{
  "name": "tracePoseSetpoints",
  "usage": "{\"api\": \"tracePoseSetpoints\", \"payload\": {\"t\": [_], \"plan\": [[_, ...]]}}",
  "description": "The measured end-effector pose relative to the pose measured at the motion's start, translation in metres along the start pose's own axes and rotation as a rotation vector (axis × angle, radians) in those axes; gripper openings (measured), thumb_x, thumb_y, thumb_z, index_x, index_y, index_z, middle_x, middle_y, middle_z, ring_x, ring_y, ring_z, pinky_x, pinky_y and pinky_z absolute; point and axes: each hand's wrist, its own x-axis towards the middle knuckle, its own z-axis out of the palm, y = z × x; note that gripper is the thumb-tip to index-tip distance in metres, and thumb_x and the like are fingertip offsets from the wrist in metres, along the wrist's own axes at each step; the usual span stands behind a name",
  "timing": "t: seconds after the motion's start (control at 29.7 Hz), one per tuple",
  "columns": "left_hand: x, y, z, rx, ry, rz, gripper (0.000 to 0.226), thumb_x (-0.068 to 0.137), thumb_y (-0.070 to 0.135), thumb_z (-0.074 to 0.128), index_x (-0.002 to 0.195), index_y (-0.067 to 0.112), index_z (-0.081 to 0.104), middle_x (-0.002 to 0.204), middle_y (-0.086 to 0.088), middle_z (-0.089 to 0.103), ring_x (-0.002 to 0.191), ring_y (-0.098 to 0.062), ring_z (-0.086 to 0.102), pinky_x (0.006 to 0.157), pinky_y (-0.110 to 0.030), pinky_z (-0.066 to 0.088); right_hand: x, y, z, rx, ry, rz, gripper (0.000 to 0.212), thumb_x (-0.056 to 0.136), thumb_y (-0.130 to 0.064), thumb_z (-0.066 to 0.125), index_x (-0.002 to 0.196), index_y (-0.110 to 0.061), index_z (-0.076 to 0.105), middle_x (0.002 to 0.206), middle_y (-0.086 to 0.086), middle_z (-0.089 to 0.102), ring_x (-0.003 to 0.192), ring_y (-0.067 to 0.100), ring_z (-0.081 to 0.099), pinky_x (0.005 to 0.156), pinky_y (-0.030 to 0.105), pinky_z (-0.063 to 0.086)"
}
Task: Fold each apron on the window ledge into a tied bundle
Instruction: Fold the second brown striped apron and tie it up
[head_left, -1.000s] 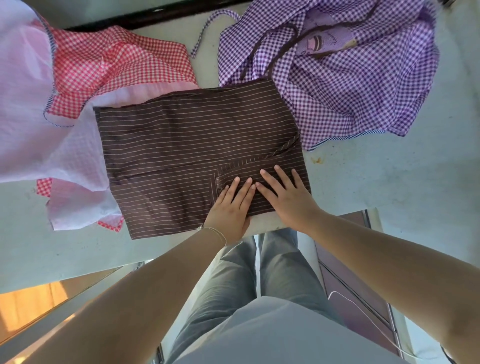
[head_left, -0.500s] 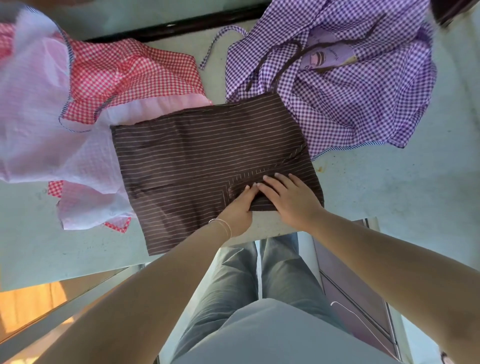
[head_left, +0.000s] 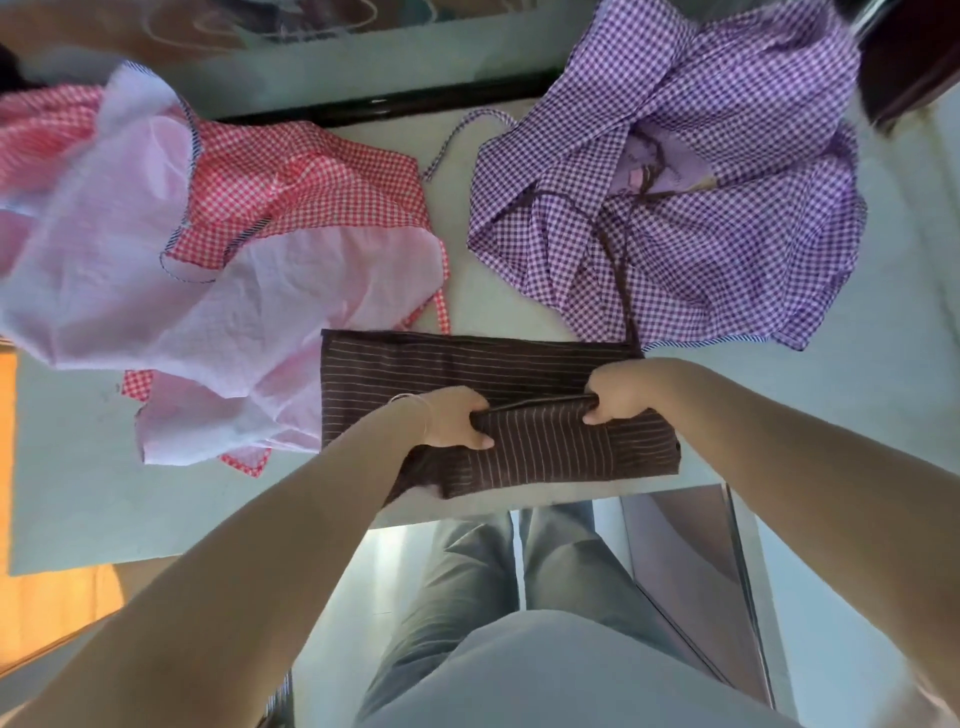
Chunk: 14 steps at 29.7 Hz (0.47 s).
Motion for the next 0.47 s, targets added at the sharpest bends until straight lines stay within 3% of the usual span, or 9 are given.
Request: {"api": "tracePoseSetpoints", "payload": {"t": [0.07,0.2,0.34,0.47], "plan": [[0.003,-0.012,-0.014,0.121,0.029,-0.093,0.035,0.091,0.033,0.061,0.119,0.014,0.058,0.112,0.001,0.057,0.106,-0.021,0.056,0.095,-0.032,0.042,0.014,0.013,-0.001,0.053,0.094,0.034,0.052,0.097,-0.043,0.050,0.135,-0.008,0.049,0.124,0.008,0.057,0.107,0.024,0.055,0.087,0.030,0.042],[0.003,-0.039,-0.035,0.254,0.117,-0.238,0.030,0.094,0.025,0.057,0.121,0.013,0.059,0.105,0.000,0.060,0.099,-0.021,0.058,0.093,-0.032,0.046,0.029,0.035,0.001,0.280,0.251,-0.003,0.035,0.093,-0.040,0.057,0.110,-0.010,0.065,0.097,0.004,0.064,0.088,0.020,0.059,0.072,0.027,0.042],[0.012,-0.059,-0.052,0.350,0.245,-0.343,0.022,0.095,0.015,0.052,0.115,0.014,0.062,0.097,-0.002,0.060,0.091,-0.023,0.059,0.086,-0.033,0.050,0.030,0.047,0.004,0.406,0.332,-0.025,0.028,0.088,-0.035,0.065,0.107,-0.014,0.061,0.098,-0.001,0.059,0.091,0.019,0.056,0.076,0.028,0.041],[0.026,-0.070,-0.053,0.494,0.455,-0.281,0.027,0.093,0.021,0.055,0.120,0.017,0.058,0.132,-0.004,0.048,0.120,-0.030,0.046,0.098,-0.045,0.046,0.037,0.057,0.006,0.501,0.353,-0.049,0.026,0.089,-0.027,0.064,0.111,-0.016,0.057,0.105,0.000,0.061,0.093,0.019,0.058,0.082,0.032,0.047]]}}
